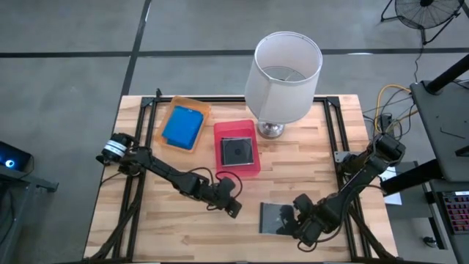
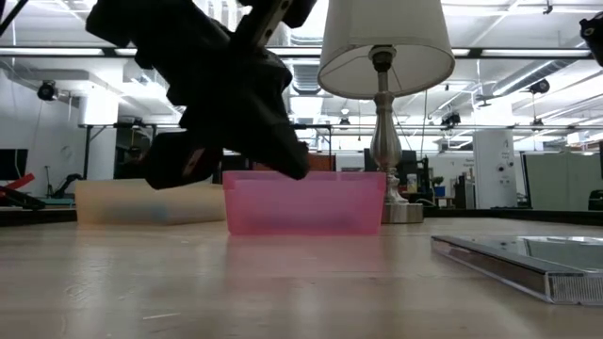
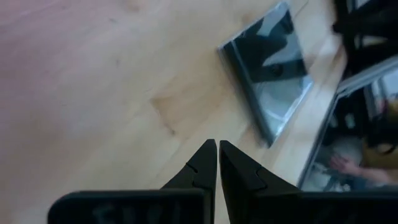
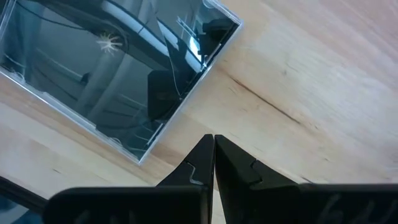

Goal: Pick & place jewel cases by type
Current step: Put the black cd case into the pink bin

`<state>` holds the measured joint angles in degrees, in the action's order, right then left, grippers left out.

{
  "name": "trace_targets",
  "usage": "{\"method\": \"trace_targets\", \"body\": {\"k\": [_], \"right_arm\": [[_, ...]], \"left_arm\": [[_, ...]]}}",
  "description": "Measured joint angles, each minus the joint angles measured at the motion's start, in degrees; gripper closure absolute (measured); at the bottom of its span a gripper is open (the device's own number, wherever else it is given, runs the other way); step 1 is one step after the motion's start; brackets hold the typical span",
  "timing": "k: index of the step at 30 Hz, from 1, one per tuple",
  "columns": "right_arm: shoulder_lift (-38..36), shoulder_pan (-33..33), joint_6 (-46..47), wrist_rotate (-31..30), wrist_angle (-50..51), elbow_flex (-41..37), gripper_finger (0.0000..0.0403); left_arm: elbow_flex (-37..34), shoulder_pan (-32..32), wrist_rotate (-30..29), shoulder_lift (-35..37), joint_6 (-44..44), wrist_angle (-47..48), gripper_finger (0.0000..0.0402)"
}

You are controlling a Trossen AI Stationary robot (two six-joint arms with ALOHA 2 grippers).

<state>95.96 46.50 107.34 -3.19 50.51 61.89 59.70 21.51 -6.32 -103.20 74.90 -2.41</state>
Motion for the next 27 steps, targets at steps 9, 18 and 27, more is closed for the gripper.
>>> {"method": "trace_targets", "body": {"k": [9, 18, 27], "right_arm": [[0.0, 0.0, 0.1, 0.0, 0.1, 0.0, 0.0394], [0.0, 0.1, 0.5, 0.2, 0.0, 0.3, 0.0394], [0.0, 0.6, -4.6, 0.2, -0.2, 0.3, 0.0394]], "left_arm": [[0.0, 1.5, -4.0, 0.0, 5.2, -0.7, 0.04], [-0.2, 3.9, -6.5, 0.0, 7.3, -0.6, 0.0378], [-2.0, 4.8, -7.3, 0.0, 11.5, -0.5, 0.0326]]}}
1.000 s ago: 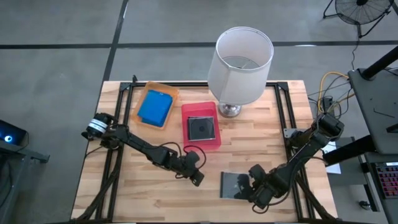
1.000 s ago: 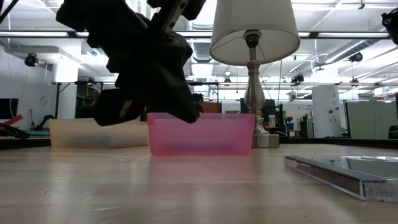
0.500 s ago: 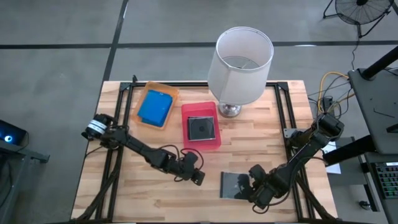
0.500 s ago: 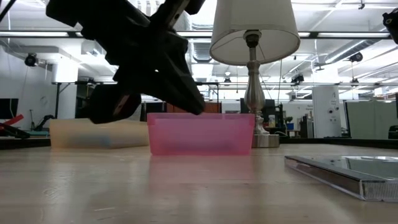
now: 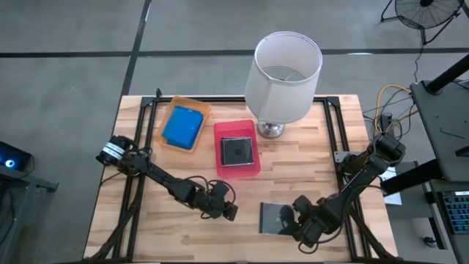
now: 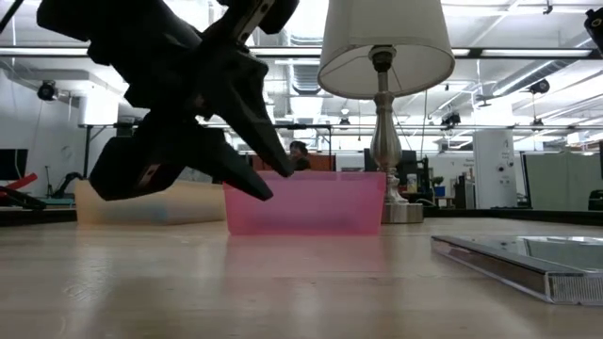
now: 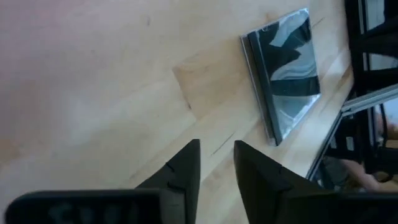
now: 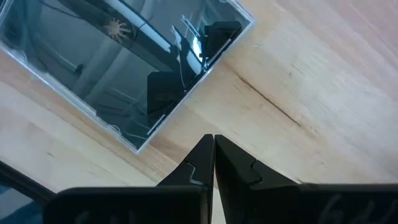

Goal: Pick & place jewel cases by type
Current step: Put the black cd case into the pink bin

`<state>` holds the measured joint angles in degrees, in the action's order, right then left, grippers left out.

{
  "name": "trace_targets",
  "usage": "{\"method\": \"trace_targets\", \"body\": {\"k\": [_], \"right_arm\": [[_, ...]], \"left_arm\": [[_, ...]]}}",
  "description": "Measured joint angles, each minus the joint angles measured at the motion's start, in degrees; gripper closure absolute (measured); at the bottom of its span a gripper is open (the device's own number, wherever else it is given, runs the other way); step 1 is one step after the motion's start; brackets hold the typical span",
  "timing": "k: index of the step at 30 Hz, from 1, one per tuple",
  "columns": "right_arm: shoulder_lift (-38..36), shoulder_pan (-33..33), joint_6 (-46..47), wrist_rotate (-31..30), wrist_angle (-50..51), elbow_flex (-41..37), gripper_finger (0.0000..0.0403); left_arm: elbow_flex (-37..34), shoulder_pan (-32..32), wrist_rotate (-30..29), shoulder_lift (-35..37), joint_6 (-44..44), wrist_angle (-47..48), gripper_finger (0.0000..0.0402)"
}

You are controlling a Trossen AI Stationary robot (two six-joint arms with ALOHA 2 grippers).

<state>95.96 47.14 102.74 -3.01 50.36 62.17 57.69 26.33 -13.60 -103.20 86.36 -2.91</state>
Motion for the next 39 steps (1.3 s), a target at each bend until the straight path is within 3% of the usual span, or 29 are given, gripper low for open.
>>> {"method": "trace_targets", "body": {"k": [7, 13, 20, 33, 39], "right_arm": [[0.0, 1.4, -2.4, -1.7, -1.3, 0.0, 0.0394], [0.0, 2.7, -2.8, -3.2, -1.7, -0.3, 0.0394], [0.0, 3.6, -2.8, -3.2, -2.1, -0.4, 0.0394], [0.0, 3.6, -2.7, -3.1, -3.3, -0.4, 0.0394], [0.0, 3.6, -2.5, -3.1, -3.5, -0.4, 0.0394]], "left_arm": [[0.0, 0.0, -2.1, -1.1, 5.4, -1.6, 0.0263], [0.4, 0.0, -1.9, -6.9, 11.7, -8.2, 0.0226], [3.6, -0.1, -1.4, -11.2, 10.8, -12.2, 0.0217], [6.9, -0.5, -0.4, -12.7, 7.6, -12.7, 0.0217], [6.9, -0.5, 1.1, -12.7, 6.6, -11.7, 0.0184]]}}
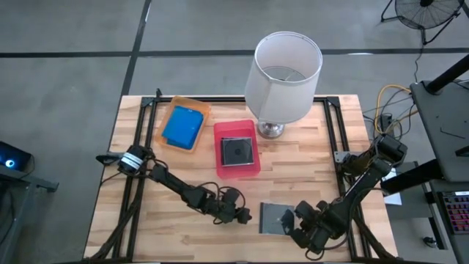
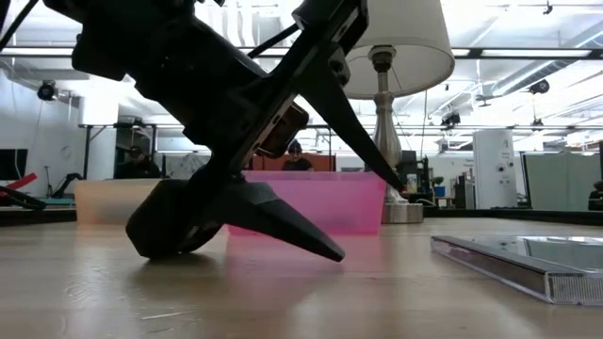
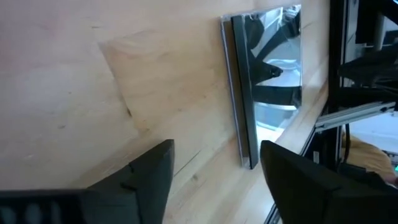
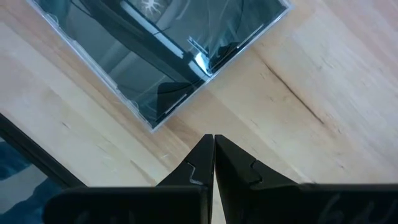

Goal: Pick & place jewel cases by type
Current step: Put the black cd case into the pink bin

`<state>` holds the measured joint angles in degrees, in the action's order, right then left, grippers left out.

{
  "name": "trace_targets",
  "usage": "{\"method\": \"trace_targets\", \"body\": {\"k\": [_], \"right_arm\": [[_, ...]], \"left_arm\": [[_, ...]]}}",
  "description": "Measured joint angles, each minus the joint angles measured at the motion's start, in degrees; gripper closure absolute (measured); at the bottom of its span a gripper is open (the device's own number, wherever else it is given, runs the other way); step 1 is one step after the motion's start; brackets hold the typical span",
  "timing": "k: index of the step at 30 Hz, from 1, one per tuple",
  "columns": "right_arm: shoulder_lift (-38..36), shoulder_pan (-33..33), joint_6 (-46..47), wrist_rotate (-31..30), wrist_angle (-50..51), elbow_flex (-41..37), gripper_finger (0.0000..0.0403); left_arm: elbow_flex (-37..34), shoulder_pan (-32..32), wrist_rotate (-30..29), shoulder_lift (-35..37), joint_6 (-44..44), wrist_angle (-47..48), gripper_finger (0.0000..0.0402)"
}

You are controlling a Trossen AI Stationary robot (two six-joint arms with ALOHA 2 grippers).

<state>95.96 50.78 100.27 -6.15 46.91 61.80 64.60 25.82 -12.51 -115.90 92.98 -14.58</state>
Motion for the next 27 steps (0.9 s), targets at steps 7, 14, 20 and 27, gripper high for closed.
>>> {"method": "trace_targets", "body": {"k": [7, 14, 20, 27], "right_arm": [[0.6, 0.0, 0.3, 1.2, -1.5, -0.5, 0.0394], [2.5, 0.4, 3.4, 2.1, -4.0, -2.2, 0.0395], [2.5, 0.5, 6.1, 2.1, -4.7, -4.6, 0.0395], [2.4, 0.4, 7.7, 2.1, -12.1, -8.5, 0.0395]], "left_arm": [[0.5, -0.1, 0.2, 0.0, 0.5, 0.7, 0.0138], [1.4, -0.1, -0.4, -0.1, -0.8, 1.2, 0.0136], [1.4, -0.2, -0.6, -0.1, -0.8, 1.4, 0.0136], [1.5, -0.3, -1.0, -0.1, 0.1, 1.5, 0.0135]]}}
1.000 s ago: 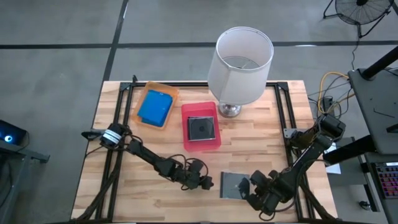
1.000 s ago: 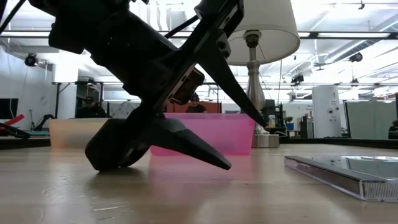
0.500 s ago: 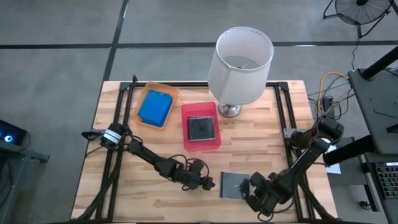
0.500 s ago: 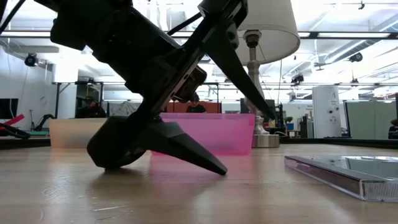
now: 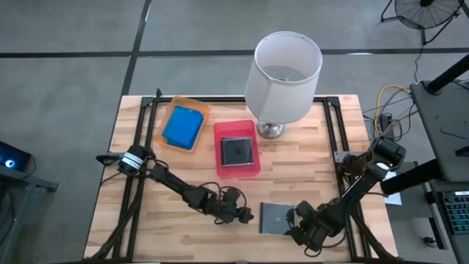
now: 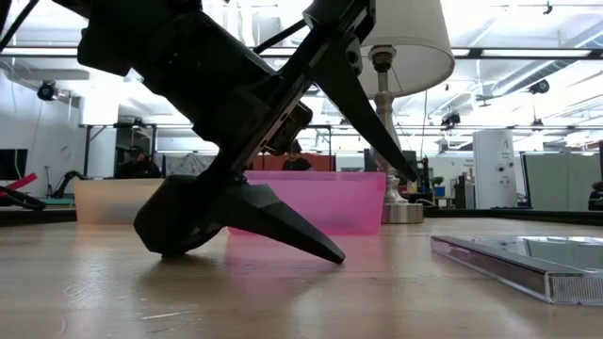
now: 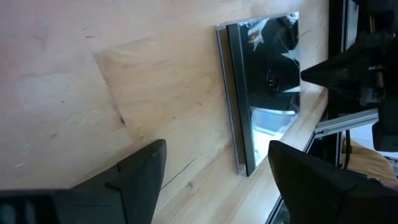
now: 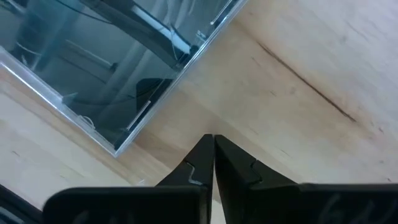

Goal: Pick & place jewel cases by type
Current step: Put the black cd case into the pink bin

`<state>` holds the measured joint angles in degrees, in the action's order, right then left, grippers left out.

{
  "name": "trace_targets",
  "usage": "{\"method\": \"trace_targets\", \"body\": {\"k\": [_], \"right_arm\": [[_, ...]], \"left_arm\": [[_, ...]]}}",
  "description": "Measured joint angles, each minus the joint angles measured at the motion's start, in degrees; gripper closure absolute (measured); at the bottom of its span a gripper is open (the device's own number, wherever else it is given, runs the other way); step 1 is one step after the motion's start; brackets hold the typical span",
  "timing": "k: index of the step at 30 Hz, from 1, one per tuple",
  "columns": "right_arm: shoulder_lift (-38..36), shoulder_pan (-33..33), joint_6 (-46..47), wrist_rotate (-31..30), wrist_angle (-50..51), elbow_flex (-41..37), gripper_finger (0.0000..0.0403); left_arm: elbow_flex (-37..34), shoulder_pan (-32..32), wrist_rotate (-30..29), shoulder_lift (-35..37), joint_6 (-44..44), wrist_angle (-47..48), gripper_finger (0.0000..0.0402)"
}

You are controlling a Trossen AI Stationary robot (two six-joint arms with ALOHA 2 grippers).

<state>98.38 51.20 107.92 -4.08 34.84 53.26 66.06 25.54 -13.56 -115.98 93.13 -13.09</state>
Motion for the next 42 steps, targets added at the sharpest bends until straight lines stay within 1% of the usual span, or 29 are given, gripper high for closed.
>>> {"method": "trace_targets", "body": {"k": [10, 18, 24, 33, 37, 42], "right_arm": [[0.0, -0.5, -0.3, -0.2, -0.6, -0.4, 0.0394], [0.0, -0.9, -0.1, 0.1, -1.1, -0.3, 0.0394], [0.1, -1.7, -0.2, -0.1, -3.5, -0.3, 0.0394], [0.2, -6.3, -5.9, -2.2, -7.2, -0.2, 0.0395], [0.2, -8.5, -8.4, -2.3, -8.4, -0.2, 0.0395], [0.2, -9.9, -10.8, -2.1, -10.1, -0.2, 0.0395]], "left_arm": [[1.0, -0.1, -0.2, 0.0, 0.4, -0.2, 0.0135], [1.2, 0.2, 0.9, 0.0, 0.5, 1.8, 0.0135], [1.2, 0.4, 0.8, 0.0, 1.3, 2.0, 0.0135], [1.2, 0.4, -0.3, 0.0, 1.0, 2.8, 0.0136], [1.2, 0.5, -0.9, 0.0, 1.1, 3.5, 0.0136], [1.2, 0.5, -1.1, 0.1, 1.1, 3.9, 0.0136]]}}
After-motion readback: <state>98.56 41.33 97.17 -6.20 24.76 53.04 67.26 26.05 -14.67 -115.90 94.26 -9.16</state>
